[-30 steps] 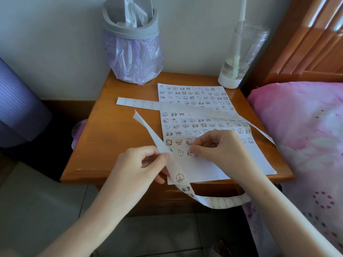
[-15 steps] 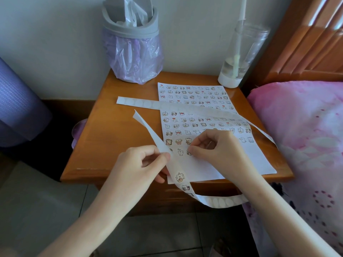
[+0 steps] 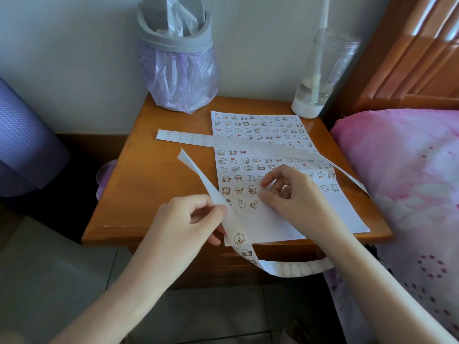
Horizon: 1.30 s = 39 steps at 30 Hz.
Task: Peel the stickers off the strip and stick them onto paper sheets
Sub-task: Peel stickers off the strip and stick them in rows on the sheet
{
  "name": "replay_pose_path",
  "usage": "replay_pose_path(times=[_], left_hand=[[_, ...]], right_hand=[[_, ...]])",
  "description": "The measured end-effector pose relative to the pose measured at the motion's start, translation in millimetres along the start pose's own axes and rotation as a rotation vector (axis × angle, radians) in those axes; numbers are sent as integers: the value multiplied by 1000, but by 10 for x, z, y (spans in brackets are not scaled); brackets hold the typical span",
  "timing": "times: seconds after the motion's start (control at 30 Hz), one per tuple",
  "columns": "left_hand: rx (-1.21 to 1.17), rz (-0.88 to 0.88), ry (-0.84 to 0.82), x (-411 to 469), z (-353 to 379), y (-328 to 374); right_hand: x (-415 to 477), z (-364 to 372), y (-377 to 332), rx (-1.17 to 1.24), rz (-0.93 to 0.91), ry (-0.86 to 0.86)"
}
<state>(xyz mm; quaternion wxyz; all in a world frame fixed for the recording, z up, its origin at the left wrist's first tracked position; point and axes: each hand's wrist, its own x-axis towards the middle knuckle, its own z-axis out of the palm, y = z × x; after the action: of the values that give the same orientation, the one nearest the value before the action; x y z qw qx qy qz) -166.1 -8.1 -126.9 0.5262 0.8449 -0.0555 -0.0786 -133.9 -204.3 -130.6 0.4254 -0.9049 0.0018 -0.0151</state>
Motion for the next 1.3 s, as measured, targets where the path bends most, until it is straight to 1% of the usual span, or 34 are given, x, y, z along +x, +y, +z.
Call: replay_pose_path(times=[0.07, 0.17, 0.23, 0.33, 0.4, 0.47, 0.53, 0.57, 0.7, 0.87, 0.97, 1.07, 1.3], left_hand=[[-1, 0, 3, -7, -1, 8], [-7, -5, 2, -12, 0, 14], [-22, -13, -1, -4, 1, 10], [-101, -33, -1, 7, -14, 2], [-181, -46, 1, 9, -21, 11], [-261, -55, 11, 3, -27, 30], [-308, -53, 22, -4, -32, 43], [-322, -52, 22, -5, -34, 48], [-402, -65, -2, -20, -13, 84], [-490, -48, -17, -25, 4, 138], [-569, -79, -76, -31, -8, 175], [-533, -82, -133, -44, -2, 184], [-475, -57, -101, -48, 5, 178]], right_hand=[[1, -12, -18, 27, 16, -26], [-7, -8, -22, -21, 21, -49], [-17, 3, -19, -39, 2, -30], [-62, -12, -86, 9, -40, -4], [-148, -36, -188, 57, -120, -68], [-267, -48, -301, 53, -204, -175], [-346, -50, -361, 19, -242, -250], [-362, -54, -368, 11, -249, -259], [-357, -110, -367, 30, -237, -230], [-356, -164, -375, 105, -198, -249], [-358, -174, -382, 172, -187, -250], [-364, -179, -381, 201, -198, -226], [-361, -158, -377, 148, -204, -185]])
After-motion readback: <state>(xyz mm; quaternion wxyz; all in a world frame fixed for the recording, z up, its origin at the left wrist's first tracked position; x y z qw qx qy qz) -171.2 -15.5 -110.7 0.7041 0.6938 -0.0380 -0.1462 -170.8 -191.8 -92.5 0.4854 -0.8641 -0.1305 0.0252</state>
